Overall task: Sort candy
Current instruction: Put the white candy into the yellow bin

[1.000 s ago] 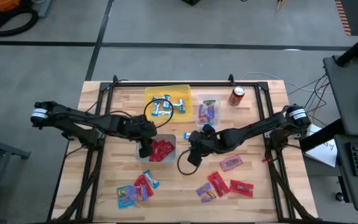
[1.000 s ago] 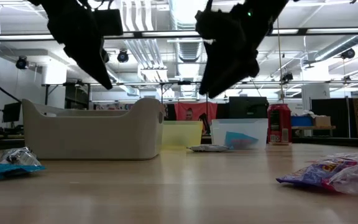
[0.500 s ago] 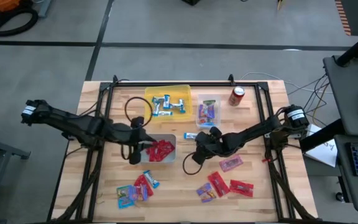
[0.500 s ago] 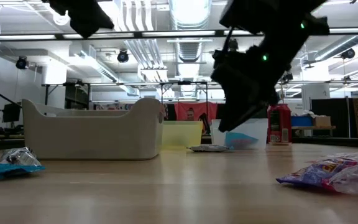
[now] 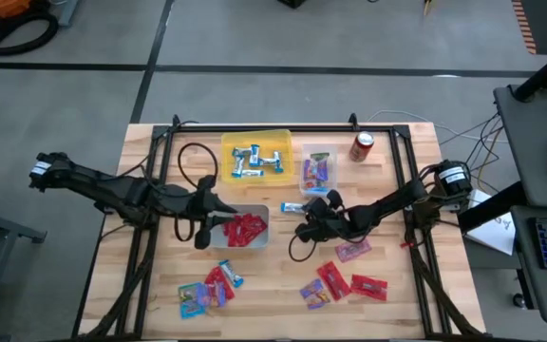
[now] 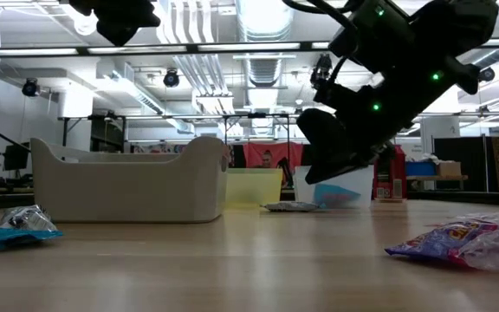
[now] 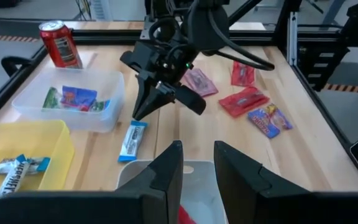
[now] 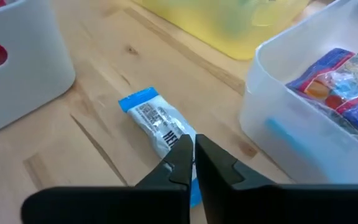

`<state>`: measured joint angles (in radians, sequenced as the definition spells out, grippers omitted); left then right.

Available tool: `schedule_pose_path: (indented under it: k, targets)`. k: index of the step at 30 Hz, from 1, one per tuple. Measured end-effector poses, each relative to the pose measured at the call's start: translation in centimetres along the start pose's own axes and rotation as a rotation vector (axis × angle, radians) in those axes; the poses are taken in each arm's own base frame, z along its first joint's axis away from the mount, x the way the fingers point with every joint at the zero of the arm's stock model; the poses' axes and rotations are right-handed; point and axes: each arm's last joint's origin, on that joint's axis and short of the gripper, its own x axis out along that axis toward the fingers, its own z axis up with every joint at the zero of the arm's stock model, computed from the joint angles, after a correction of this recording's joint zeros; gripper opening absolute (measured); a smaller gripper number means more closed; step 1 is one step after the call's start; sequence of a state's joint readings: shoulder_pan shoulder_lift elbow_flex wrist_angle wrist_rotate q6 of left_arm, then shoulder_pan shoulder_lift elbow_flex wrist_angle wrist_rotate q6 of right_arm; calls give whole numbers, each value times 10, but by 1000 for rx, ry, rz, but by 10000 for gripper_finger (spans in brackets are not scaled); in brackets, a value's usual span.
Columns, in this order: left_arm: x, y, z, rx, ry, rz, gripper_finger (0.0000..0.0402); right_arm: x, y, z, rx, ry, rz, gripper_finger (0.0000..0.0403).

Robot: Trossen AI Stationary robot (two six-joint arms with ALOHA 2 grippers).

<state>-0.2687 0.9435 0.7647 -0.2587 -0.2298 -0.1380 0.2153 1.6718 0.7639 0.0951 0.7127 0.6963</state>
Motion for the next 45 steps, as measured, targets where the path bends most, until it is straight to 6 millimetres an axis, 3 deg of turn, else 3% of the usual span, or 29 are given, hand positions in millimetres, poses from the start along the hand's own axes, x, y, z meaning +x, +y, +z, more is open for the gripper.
schedule_pose_path:
  k: [11,23,30,35,41,45]
  targets:
    - [2,-1,2,25,-19,-2,75,0,-1,-3,2,-8,1,9]
    - [4,-1,3,52,-28,-3,75,28,8,-26,-19,-73,-15,9]
    - [4,-1,2,54,-23,-2,75,29,10,-27,-15,-42,30,9]
    - [4,-1,2,61,-23,-3,75,21,17,-23,12,25,168,9]
    - [4,-1,2,61,-23,-3,75,-3,27,-15,2,67,324,9]
    - [4,-1,2,72,-23,-3,75,-14,25,-8,-131,116,410,9]
